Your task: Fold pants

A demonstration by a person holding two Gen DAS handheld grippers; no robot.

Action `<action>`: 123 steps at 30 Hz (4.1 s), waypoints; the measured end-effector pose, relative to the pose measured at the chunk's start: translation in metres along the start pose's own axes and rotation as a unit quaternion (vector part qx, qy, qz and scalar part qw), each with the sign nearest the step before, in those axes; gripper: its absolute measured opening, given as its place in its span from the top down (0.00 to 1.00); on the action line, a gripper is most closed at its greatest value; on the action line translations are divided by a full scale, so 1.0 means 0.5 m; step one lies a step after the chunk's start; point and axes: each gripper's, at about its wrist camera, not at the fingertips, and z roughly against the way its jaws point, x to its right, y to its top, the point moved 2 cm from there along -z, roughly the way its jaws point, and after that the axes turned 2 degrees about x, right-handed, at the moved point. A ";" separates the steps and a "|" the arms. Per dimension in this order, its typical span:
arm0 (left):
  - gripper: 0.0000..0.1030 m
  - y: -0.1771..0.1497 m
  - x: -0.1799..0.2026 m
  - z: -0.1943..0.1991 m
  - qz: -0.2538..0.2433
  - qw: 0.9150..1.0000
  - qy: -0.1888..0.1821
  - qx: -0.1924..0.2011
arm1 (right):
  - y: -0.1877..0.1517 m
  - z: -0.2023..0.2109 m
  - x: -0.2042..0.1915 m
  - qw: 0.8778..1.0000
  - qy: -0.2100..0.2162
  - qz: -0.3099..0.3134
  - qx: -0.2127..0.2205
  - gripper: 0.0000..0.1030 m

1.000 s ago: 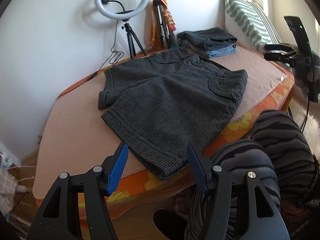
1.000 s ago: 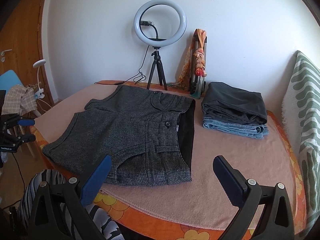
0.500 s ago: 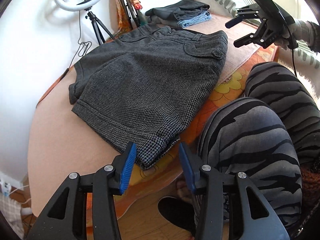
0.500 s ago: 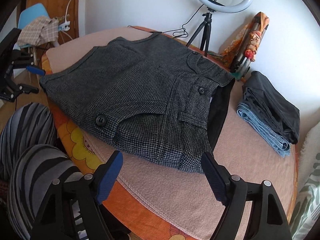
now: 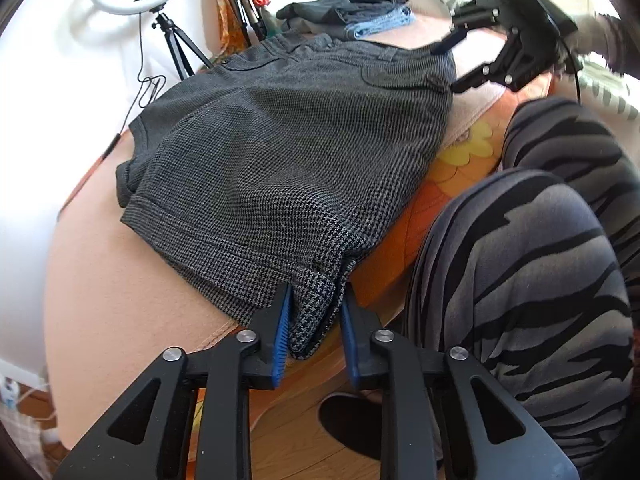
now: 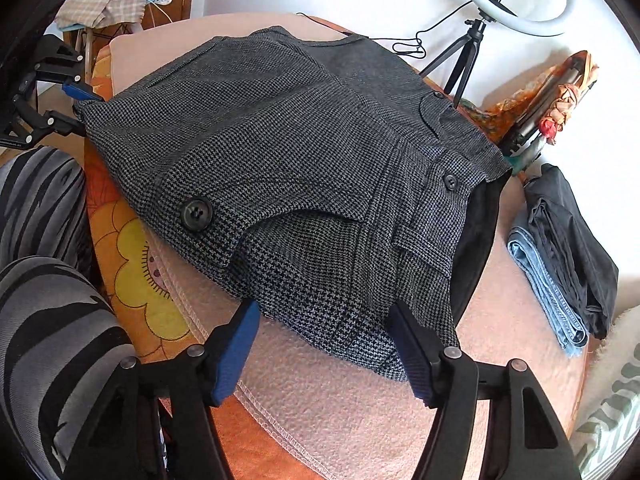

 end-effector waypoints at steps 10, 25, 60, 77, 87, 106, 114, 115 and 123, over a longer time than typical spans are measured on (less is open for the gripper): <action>0.88 0.023 -0.033 0.036 0.036 0.997 -0.009 0.063 | 0.018 0.021 0.005 1.000 -0.027 0.014 0.001 0.82; 0.89 0.156 -0.201 0.091 0.082 0.987 0.030 0.135 | 0.170 0.121 0.096 0.989 -0.130 0.021 0.074 0.92; 0.89 0.408 -0.580 -0.302 0.179 0.981 0.056 0.057 | 0.445 -0.248 0.448 0.983 -0.182 -0.028 0.012 0.93; 0.66 0.379 -0.615 -0.336 0.204 0.969 0.136 0.020 | 0.427 -0.371 0.513 0.981 -0.160 -0.109 -0.024 0.82; 0.43 0.371 -0.527 -0.205 0.215 0.969 0.084 0.083 | 0.342 -0.175 0.514 0.948 -0.084 -0.298 0.072 0.31; 0.40 0.374 -0.333 -0.335 0.126 0.988 0.091 0.025 | 0.055 -0.195 0.439 0.759 0.074 -0.642 0.081 0.21; 0.30 0.339 -0.366 -0.357 0.162 0.983 0.075 0.031 | 0.055 -0.232 0.441 0.719 0.099 -0.679 0.112 0.19; 0.30 0.337 -0.373 -0.352 0.171 0.982 0.076 0.033 | 0.054 -0.235 0.442 0.712 0.108 -0.683 0.118 0.19; 0.30 0.291 -0.441 -0.256 0.189 0.965 0.168 0.070 | 0.059 -0.264 0.453 0.695 0.111 -0.697 0.137 0.58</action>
